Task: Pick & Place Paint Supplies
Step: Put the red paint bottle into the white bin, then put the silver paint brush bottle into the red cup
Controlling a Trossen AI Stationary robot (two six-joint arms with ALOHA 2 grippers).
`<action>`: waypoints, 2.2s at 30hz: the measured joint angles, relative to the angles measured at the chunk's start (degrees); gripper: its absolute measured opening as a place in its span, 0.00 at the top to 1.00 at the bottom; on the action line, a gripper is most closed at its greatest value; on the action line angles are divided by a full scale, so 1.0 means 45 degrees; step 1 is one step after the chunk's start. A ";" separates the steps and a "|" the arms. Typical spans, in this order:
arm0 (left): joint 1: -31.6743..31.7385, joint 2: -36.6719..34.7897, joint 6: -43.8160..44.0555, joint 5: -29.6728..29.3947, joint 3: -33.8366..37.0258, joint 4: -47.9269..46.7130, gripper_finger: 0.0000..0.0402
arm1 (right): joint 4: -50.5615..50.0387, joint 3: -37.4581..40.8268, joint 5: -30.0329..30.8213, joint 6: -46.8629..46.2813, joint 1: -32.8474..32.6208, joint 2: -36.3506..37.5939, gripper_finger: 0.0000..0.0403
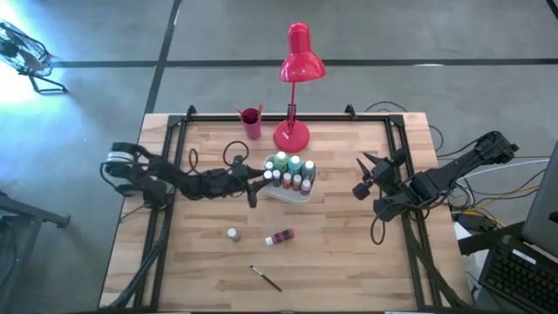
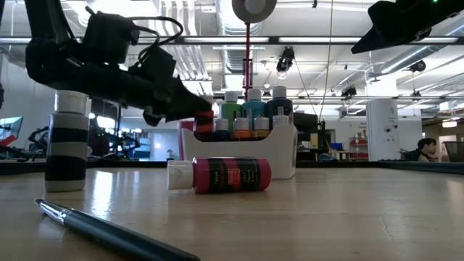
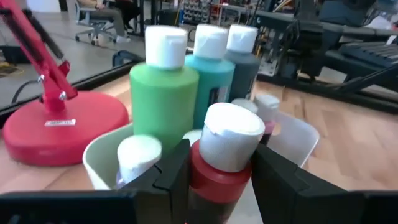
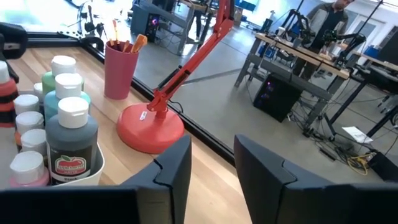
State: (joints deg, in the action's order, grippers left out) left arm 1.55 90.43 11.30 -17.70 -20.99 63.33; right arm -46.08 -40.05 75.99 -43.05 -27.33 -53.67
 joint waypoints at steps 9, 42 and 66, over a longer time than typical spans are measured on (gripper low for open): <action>0.0221 0.1018 0.0428 -0.0331 -0.0112 0.0057 0.65 | 0.0004 0.0000 -0.0005 0.0000 -0.0004 0.0000 0.74; 0.0254 -0.5036 -0.0636 0.0391 -0.0036 -0.4720 0.49 | -0.0015 0.0000 -0.0034 0.0039 -0.0004 0.0005 0.63; 0.0259 -0.8081 -0.0613 0.0395 0.0151 -0.6022 0.49 | 0.0694 0.0000 0.0233 0.0026 0.0000 0.0005 0.85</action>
State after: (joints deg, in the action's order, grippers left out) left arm 2.72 54.06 8.54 -15.92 -20.32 36.23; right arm -42.96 -40.05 77.04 -42.93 -27.33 -53.65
